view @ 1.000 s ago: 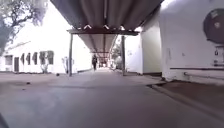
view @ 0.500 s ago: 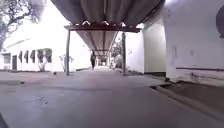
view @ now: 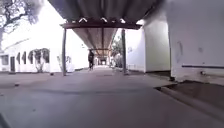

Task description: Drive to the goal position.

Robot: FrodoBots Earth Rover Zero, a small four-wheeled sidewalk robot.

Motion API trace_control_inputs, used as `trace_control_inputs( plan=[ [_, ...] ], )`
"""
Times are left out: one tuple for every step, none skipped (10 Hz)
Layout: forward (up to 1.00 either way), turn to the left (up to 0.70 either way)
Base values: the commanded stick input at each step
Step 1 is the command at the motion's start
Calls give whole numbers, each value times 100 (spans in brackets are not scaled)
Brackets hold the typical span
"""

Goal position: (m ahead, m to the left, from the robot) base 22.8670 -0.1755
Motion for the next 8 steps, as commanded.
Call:
trace_control_inputs(
  plan=[
    [66,0],
    [66,0],
    [66,0],
    [66,0],
    [66,0],
    [66,0],
    [66,0],
    [66,0]
  ],
)
